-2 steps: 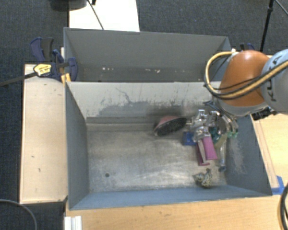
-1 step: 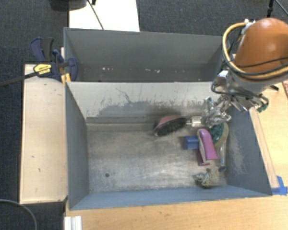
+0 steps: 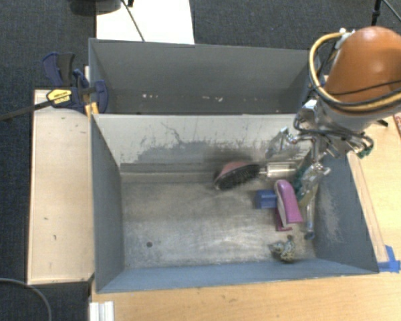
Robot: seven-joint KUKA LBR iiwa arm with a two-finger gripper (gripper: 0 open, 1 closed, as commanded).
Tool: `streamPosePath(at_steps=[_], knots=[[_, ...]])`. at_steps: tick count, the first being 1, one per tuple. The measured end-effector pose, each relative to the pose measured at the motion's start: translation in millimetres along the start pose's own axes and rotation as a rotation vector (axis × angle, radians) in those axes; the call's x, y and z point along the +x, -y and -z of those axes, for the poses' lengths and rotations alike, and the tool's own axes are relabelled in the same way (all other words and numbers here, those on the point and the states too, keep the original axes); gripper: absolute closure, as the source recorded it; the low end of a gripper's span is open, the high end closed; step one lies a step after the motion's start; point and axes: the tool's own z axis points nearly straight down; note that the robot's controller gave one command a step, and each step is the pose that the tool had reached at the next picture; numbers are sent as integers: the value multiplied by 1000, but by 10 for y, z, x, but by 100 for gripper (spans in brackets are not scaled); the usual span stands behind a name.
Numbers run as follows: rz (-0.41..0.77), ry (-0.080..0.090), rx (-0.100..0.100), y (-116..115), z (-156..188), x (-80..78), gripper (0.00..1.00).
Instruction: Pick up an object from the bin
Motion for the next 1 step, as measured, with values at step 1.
streamPosePath(at_steps=[1], knots=[[-193, -14, -5, -177, -1232, -64, 0]])
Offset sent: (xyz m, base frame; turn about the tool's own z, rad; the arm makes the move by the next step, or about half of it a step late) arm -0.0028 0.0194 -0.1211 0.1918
